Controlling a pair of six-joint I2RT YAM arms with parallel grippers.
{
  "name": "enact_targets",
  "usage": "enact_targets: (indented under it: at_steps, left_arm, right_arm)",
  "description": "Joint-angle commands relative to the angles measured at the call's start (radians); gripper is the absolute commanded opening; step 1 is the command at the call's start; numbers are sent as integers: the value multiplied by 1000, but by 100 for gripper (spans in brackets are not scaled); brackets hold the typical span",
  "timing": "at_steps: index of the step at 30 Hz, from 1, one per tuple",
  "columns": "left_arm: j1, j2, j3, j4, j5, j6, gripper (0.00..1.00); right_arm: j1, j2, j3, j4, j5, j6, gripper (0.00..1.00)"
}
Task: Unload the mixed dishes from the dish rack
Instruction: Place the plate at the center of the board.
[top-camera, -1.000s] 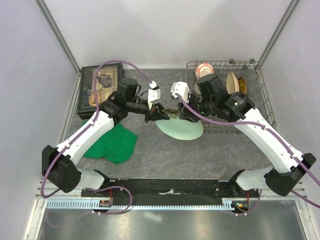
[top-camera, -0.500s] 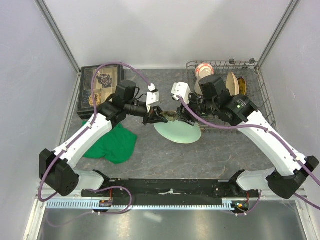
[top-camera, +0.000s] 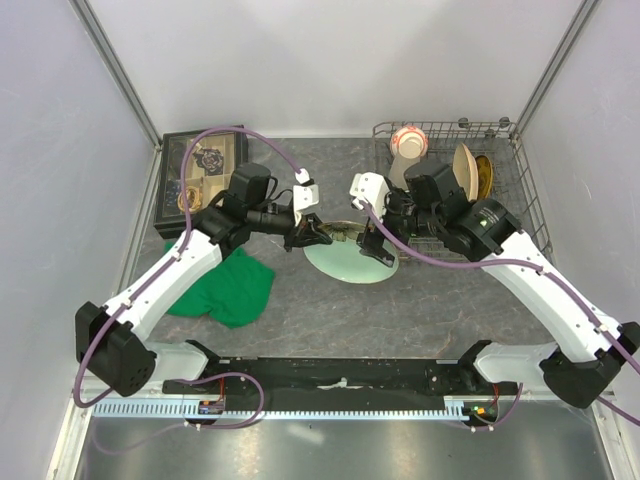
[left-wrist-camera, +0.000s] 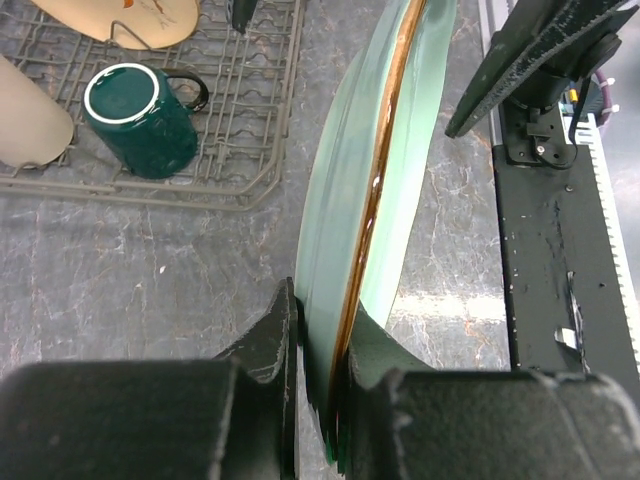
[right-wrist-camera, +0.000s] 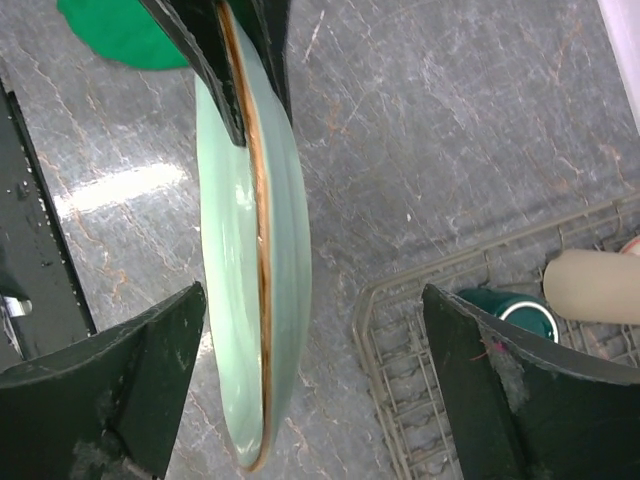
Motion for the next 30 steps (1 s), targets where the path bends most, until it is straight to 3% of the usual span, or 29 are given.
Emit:
enact_targets:
  at_steps: [1,30]
  left_arm:
    - [8,-67,8,135,17,-39,2]
    - [81,-179,-60,154,60,-43,2]
  right_arm:
    - [-2,-35,-14,30,49,-15,98]
    - [-7,-72,-95,81,195,7,98]
